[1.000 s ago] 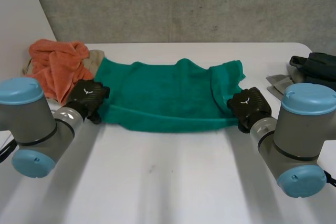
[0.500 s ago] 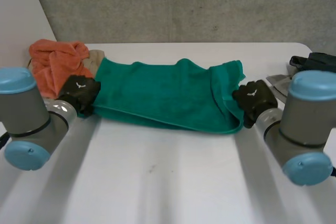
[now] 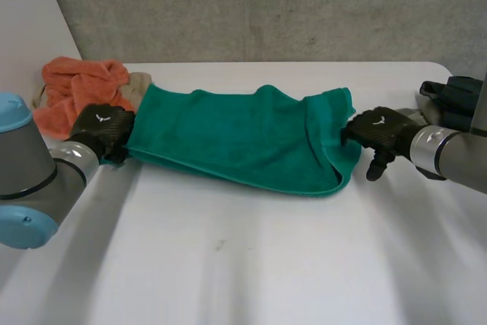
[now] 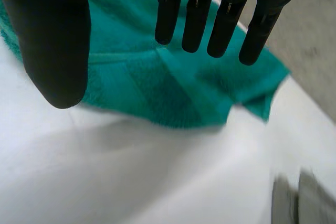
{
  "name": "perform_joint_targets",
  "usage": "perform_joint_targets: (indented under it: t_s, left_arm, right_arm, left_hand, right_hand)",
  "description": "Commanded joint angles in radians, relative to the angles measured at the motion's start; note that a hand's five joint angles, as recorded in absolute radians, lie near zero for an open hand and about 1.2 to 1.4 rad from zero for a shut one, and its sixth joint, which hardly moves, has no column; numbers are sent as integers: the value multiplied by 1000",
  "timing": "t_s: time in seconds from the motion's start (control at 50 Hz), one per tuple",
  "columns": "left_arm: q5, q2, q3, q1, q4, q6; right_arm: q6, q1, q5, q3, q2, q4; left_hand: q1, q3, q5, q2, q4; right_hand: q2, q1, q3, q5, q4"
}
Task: Fold the laundry.
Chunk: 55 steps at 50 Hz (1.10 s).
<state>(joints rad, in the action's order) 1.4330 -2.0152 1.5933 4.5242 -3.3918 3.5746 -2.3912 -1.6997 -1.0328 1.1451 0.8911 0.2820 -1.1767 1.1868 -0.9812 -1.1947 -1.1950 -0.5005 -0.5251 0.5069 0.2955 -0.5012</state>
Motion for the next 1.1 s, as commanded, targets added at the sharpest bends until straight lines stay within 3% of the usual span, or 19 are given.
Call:
perform_joint_targets:
  t_s: [0.02, 0.2, 0.38, 0.44, 0.48, 0.5, 0.62, 0.76, 0.84, 0.94, 1.0, 1.1]
  left_arm:
    - [0, 15, -1, 3, 0, -14]
    - [0, 23, -4, 10, 2, -23]
    - [0, 27, -6, 21, 2, -27]
    - [-2, 30, -6, 24, 5, -27]
    - [-2, 32, -1, 26, 9, -28]
    - [-2, 33, 0, 27, 12, -28]
    - [-2, 49, 13, 35, 49, -37]
    - [-22, 147, 76, 65, 224, -10]
    - [-40, 236, 132, 84, 393, 67]
    - [-71, 283, 204, 93, 685, 289]
    - [-78, 279, 224, 93, 775, 406]
    - [-68, 236, 185, 67, 671, 444]
  right_arm:
    - [73, -31, 51, -59, -54, -95]
    - [73, -106, -12, -318, -240, -38]
    - [116, -126, -76, -452, -354, 54]
    - [144, -132, -108, -459, -360, 60]
    - [156, -130, -128, -458, -359, 60]
    - [155, -130, -151, -453, -351, 59]
    - [113, -100, -219, -364, -264, 94]
    - [110, 12, -263, -104, 17, 265]
    - [200, 64, -282, 28, 130, 440]
    - [432, 133, -371, 157, 204, 725]
    - [442, 137, -374, 168, 220, 709]
    - [388, 112, -375, 141, 184, 571]
  left_hand:
    - [-220, 209, -241, -202, -201]
    - [-220, 209, -241, -202, -201]
    - [-220, 209, -241, -202, -201]
    - [-220, 209, -241, -202, -201]
    - [-220, 209, -241, -202, -201]
    - [-220, 209, -241, -202, -201]
    - [-220, 209, -241, -202, -201]
    - [-220, 209, -241, -202, -201]
    - [-220, 209, -241, -202, -201]
    - [-220, 209, -241, -202, -201]
    - [-220, 209, -241, -202, -201]
    - [-220, 209, -241, -202, -201]
  right_hand:
    - [-12, 13, 5, 42, -11]
    - [-18, 7, 11, 48, -17]
    - [-85, -60, 79, 115, -84]
    - [-258, -233, 251, 288, -257]
    - [-521, -496, 514, 551, -520]
    - [-892, -867, 886, 923, -891]
    - [-896, -871, 889, 926, -895]
    - [-896, -871, 889, 926, -895]
    - [-896, -871, 889, 926, -895]
    - [-896, -871, 889, 926, -895]
    - [-896, -871, 889, 926, -895]
    - [-896, -871, 889, 926, -895]
